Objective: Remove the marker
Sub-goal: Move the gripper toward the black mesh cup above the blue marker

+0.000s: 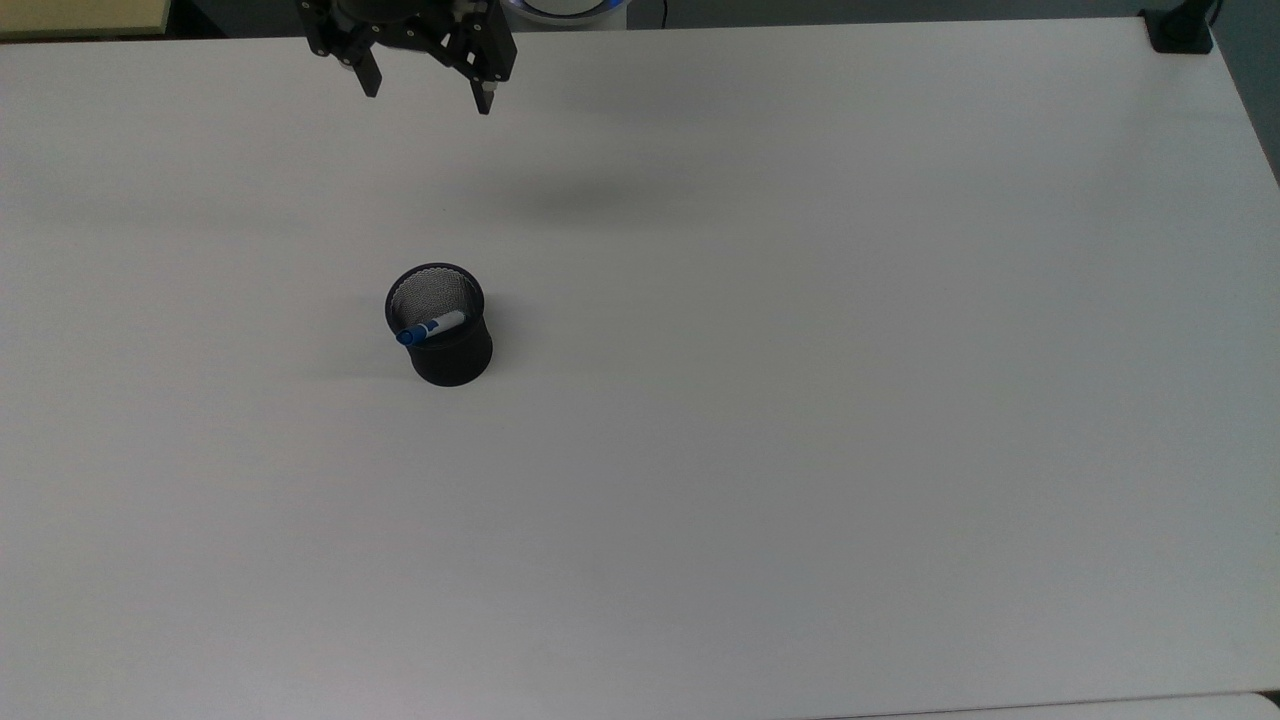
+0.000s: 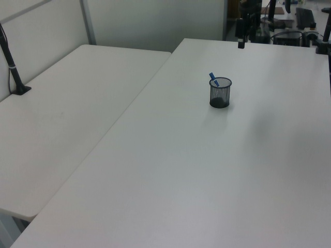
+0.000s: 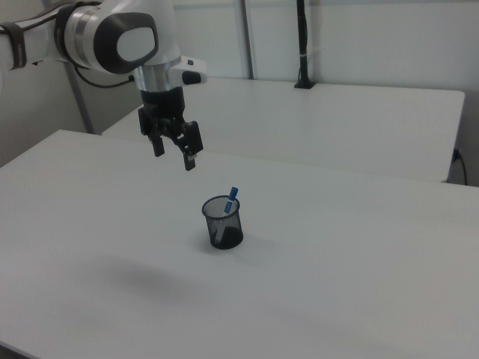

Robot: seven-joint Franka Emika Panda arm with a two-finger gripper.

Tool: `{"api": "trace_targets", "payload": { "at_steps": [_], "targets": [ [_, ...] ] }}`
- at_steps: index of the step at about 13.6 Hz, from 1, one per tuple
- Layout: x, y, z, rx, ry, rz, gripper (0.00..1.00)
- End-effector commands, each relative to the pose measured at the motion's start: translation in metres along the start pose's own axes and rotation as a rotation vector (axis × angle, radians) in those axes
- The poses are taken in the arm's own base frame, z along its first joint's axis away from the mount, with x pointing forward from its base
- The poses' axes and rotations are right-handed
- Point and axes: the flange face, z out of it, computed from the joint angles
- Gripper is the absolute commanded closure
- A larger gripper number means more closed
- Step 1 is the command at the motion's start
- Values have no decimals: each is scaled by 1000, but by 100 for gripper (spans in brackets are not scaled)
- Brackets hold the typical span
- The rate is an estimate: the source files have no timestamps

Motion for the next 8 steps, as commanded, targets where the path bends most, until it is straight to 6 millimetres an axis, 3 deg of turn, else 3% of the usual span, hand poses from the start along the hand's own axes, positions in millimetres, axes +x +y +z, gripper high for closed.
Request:
{"api": "trace_targets", "payload": {
  "at_steps": [1, 8],
  "targets": [
    [-8, 3, -4, -5, -18, -18, 0],
    [-7, 7, -4, -4, -17, -15, 0]
  ]
}}
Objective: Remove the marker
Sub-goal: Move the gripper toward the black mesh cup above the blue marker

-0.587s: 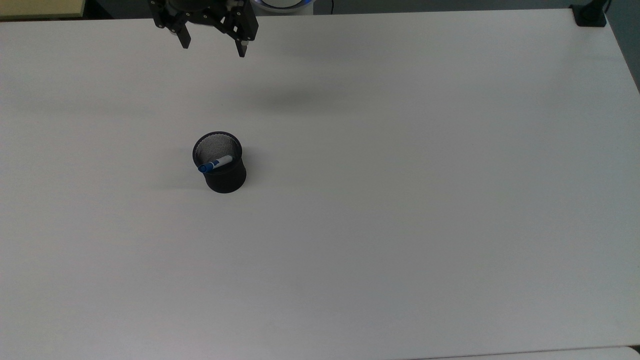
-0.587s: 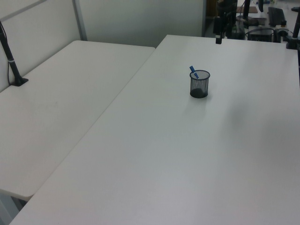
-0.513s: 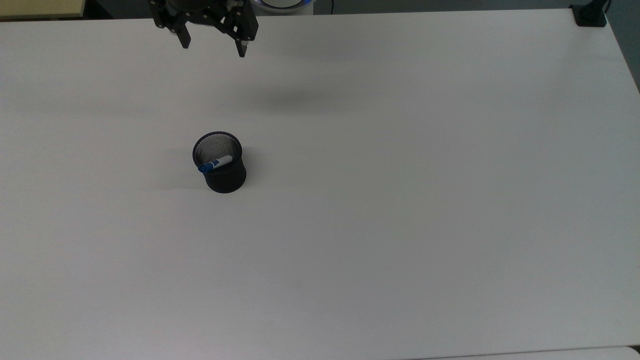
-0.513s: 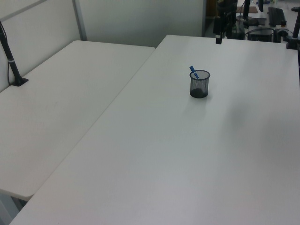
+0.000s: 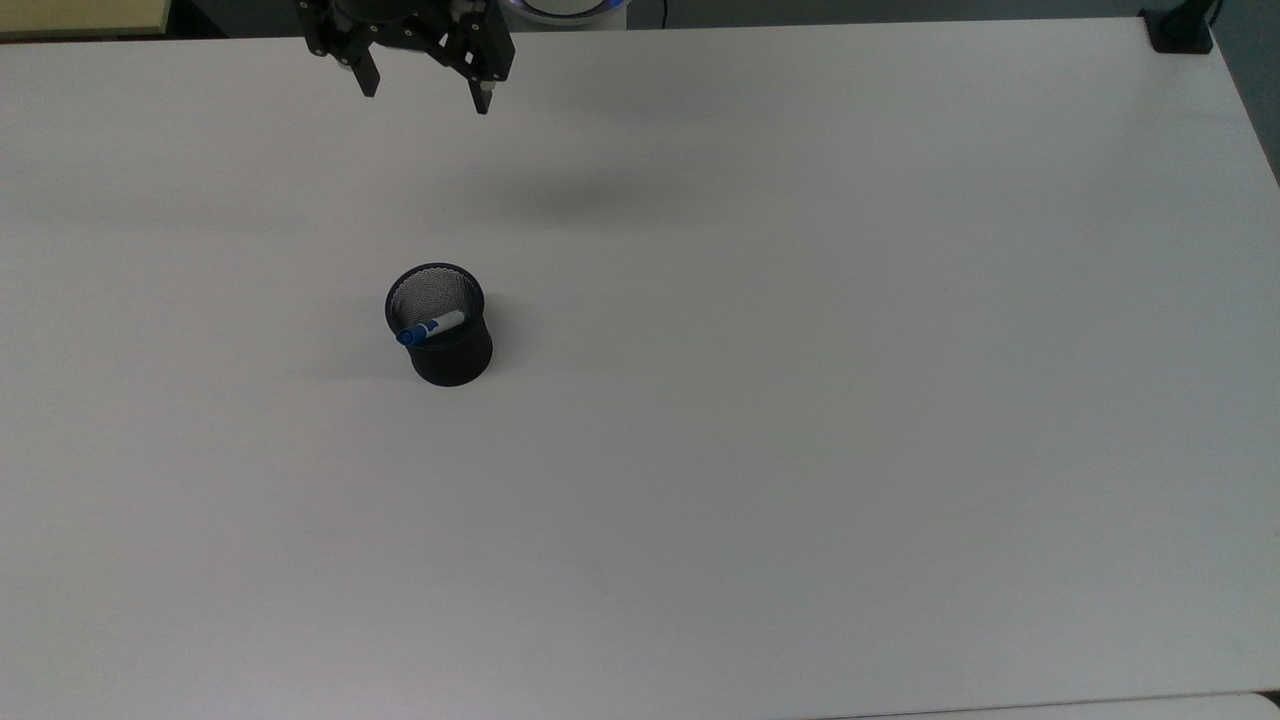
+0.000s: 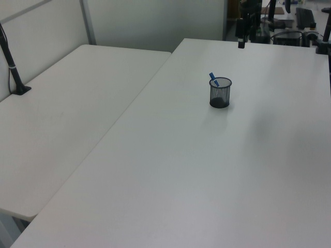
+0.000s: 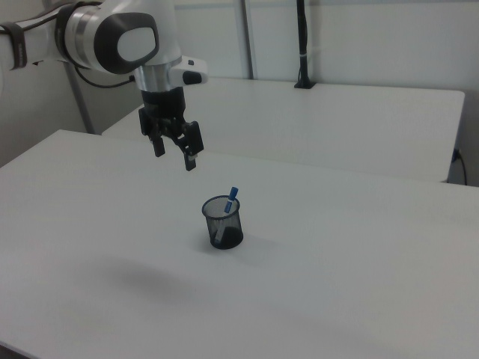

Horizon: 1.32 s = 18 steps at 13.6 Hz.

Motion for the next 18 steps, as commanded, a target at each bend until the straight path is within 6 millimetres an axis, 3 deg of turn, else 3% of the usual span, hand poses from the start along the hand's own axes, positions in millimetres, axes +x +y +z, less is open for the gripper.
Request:
{"api": "trace_targets", "payload": {
  "at_steps": [1, 9, 12, 15, 18],
  "targets": [
    [-7, 5, -4, -2, -18, -12, 0],
    [-1, 7, -5, 7, -7, 4, 0],
    [8, 2, 3, 4, 8, -16, 0],
    [22, 2, 9, 0, 72, -5, 0],
    [55, 16, 27, -21, 111, 20, 0]
  ]
}}
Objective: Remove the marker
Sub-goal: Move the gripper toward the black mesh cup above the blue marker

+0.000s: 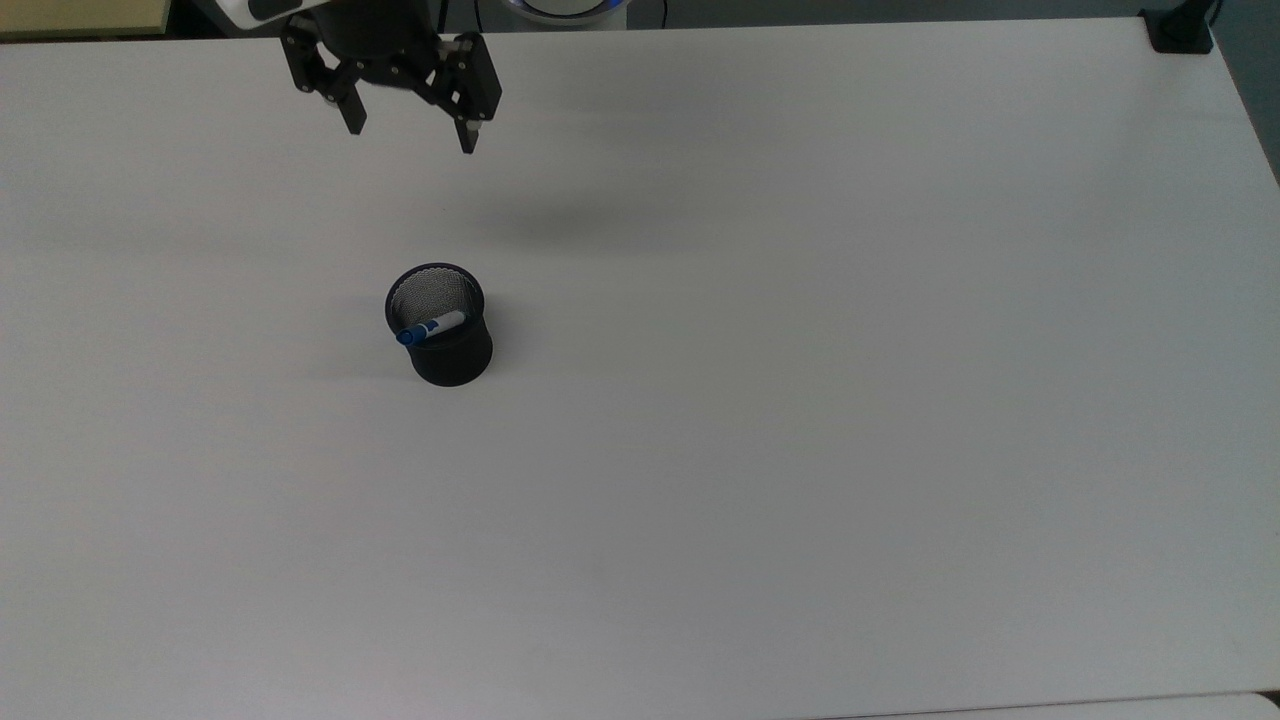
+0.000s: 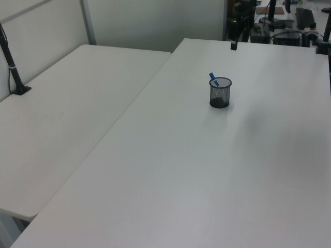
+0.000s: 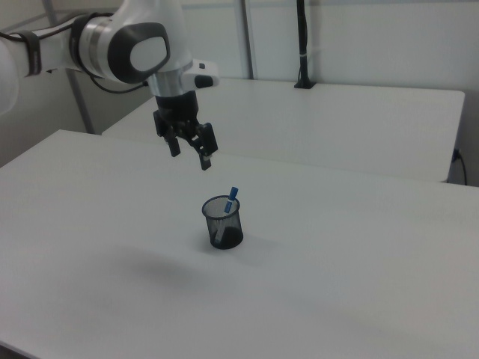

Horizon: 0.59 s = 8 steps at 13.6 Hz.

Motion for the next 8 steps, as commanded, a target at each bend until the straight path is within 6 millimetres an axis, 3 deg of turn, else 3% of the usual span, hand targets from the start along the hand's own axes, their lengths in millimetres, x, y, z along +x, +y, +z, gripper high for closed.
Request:
{"api": "trace_targets", "payload": {
  "at_steps": [1, 5, 7, 8],
  "targets": [
    [37, 18, 19, -16, 53, 27, 0],
    [57, 20, 50, -27, 82, 43, 0],
    [66, 17, 62, -17, 111, 57, 10],
    [67, 16, 65, -19, 118, 55, 11]
  ]
}}
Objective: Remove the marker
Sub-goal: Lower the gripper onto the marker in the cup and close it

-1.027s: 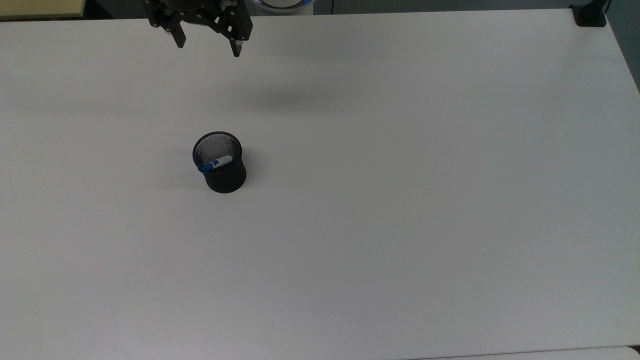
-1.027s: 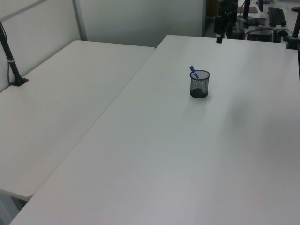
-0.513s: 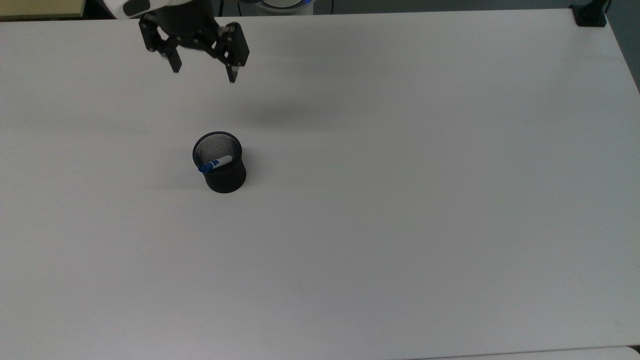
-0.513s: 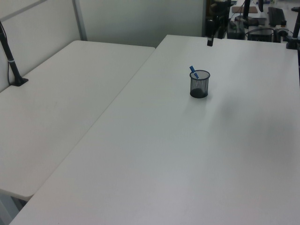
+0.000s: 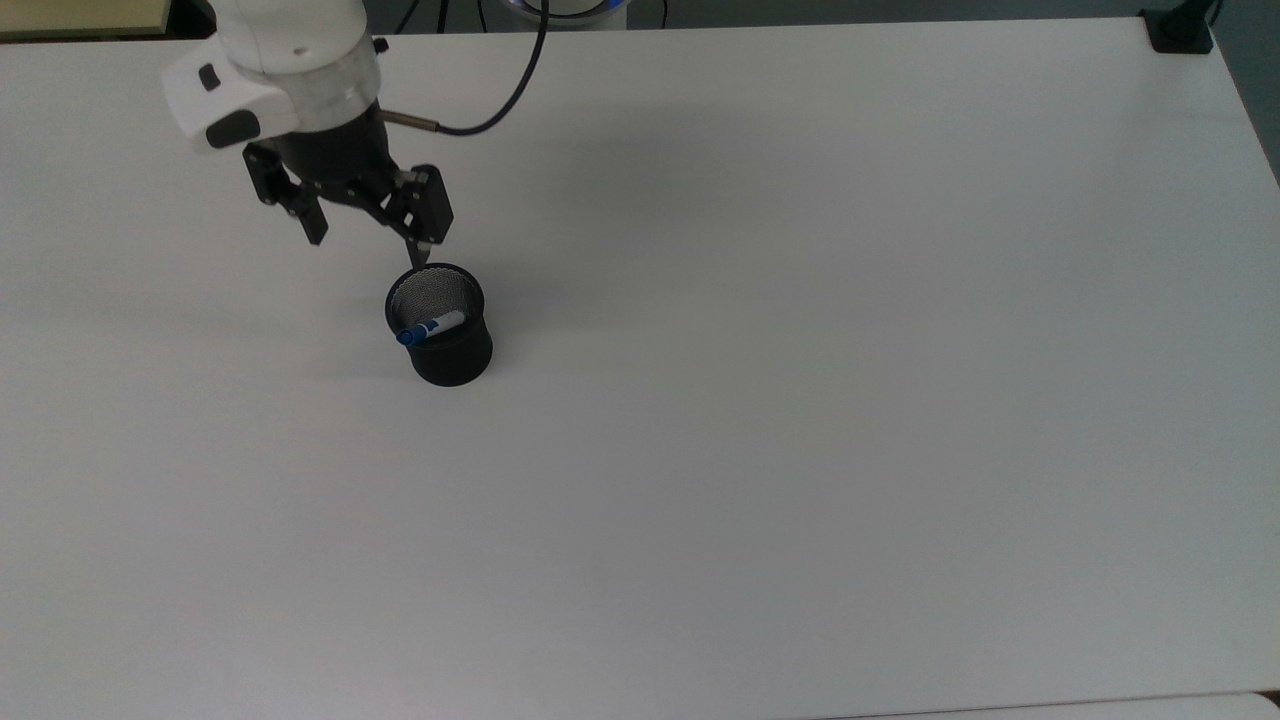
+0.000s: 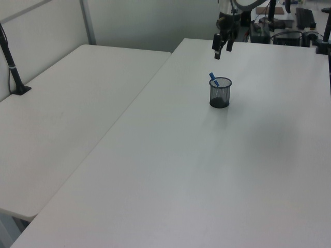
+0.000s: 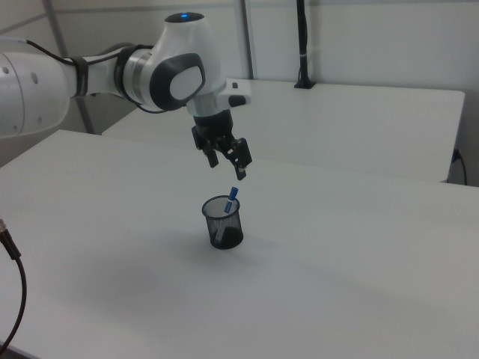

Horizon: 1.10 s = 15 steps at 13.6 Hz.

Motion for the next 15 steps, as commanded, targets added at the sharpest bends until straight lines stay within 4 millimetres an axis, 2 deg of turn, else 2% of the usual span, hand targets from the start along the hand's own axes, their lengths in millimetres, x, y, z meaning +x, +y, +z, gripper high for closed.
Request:
{"api": "trace_targets", "payload": {
  "at_steps": [1, 4, 6, 15],
  "targets": [
    [12, -7, 19, 6, 25, 8, 12],
    [15, -15, 36, -1, 25, 16, 18],
    [19, -16, 43, -7, 45, 37, 27],
    [20, -18, 72, -21, 10, 31, 39]
  ]
}}
